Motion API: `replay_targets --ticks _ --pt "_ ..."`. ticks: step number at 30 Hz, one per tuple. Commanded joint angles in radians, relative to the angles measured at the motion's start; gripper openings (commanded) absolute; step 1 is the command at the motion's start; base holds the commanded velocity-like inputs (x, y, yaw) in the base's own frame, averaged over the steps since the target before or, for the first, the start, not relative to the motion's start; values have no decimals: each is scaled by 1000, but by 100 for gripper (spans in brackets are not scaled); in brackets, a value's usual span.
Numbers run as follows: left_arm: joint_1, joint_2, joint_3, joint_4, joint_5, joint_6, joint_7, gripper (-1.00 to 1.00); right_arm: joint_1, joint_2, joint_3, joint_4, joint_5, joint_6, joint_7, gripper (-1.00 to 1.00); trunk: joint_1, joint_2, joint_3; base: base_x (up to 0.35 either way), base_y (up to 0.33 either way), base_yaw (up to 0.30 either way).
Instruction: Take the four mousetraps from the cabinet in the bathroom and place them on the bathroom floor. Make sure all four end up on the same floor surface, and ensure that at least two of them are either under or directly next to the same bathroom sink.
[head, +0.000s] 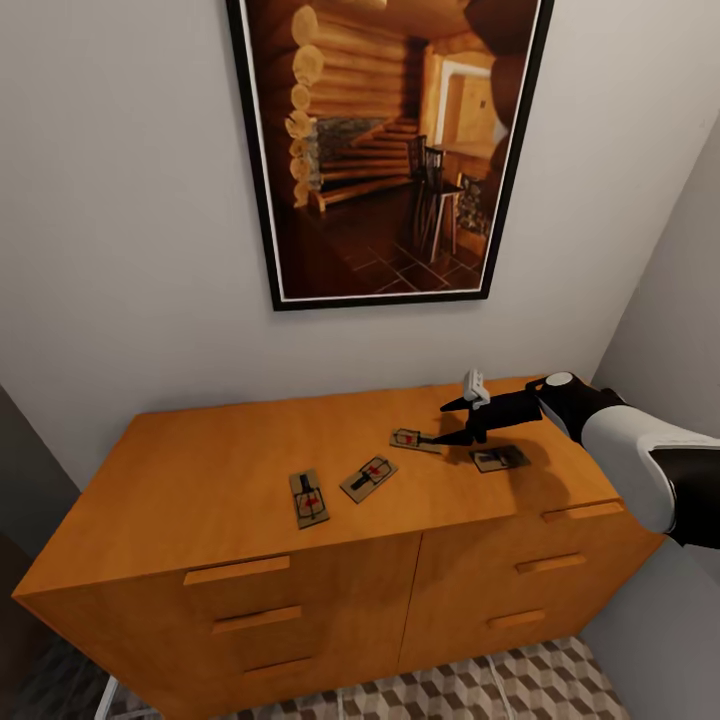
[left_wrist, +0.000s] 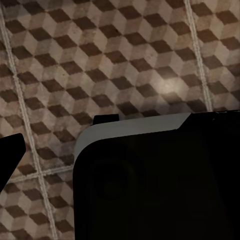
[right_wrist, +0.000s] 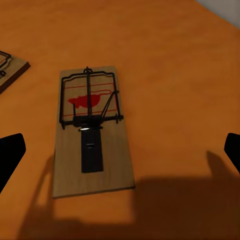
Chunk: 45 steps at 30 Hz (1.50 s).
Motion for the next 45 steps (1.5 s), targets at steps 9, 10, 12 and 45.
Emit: replay_targets --ticks 9,10,12,45 --pt "-1 0 -7 1 -1 -3 6 100 9 1 8 0 -3 -10 -1 100 0 0 -11 0 0 0" --pt "-1 0 -7 1 -1 -3 6 100 10 1 8 0 -3 -10 -1 100 0 0 -12 0 0 0" --pt "-1 0 -7 1 -1 -3 6 100 11 1 8 0 -3 -10 -1 100 0 0 -14 0 0 0" --pt "-1 0 -7 1 -1 -2 6 100 15 3 8 0 -3 -10 -60 100 0 0 -30 0 0 0"
